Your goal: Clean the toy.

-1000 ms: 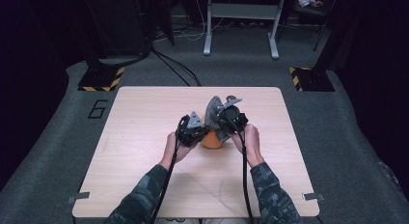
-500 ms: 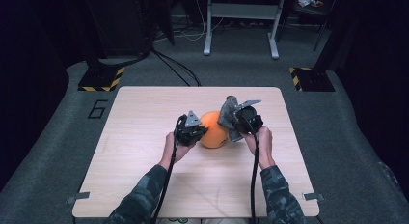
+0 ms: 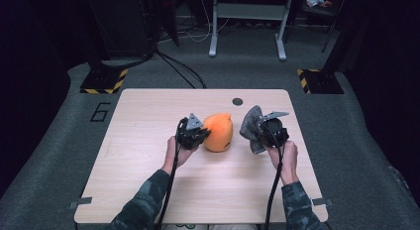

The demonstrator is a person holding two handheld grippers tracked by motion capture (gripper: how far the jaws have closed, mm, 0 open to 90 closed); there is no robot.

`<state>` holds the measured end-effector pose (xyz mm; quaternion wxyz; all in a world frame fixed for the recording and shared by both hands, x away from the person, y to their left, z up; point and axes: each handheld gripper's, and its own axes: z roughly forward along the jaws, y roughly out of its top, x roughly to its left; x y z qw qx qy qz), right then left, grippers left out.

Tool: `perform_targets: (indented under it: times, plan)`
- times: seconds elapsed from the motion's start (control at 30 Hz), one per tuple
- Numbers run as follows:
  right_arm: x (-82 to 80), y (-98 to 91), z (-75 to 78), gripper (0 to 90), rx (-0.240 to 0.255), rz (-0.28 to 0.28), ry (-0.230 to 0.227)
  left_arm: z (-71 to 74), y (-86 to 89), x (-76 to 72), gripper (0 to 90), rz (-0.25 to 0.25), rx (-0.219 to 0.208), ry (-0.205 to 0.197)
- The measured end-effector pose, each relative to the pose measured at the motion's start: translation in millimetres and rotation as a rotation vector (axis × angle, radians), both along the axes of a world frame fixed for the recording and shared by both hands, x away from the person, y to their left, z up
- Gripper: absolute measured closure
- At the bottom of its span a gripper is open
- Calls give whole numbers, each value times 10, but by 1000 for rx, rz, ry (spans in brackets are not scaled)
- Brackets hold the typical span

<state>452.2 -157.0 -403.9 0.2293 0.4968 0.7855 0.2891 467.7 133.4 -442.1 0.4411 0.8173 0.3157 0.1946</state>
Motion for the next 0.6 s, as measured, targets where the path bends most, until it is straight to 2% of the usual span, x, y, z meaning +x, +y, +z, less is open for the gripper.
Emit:
perform_targets:
  times: [0.13, 0.3, 0.4, 0.47, 0.5, 0.6]
  plan:
    - [-10, -94, -156, 727, -23, -23, 40, -12, 41, 0, 855, 23, -2, 3]
    - [-23, -211, -387, 725, -43, -54, 109, -30, 159, 17, 825, 84, 8, 16]
    - [-28, -241, -523, 720, -60, -66, 138, -53, 258, 46, 737, 122, 5, 34]
    - [-20, -249, -611, 712, -64, -72, 157, -75, 333, 85, 650, 146, 30, 51]
    - [-13, -255, -651, 706, -70, -72, 163, -91, 371, 99, 627, 164, 22, 61]
    - [9, -268, -748, 626, -67, -88, 184, -141, 490, 145, 504, 205, 25, 96]
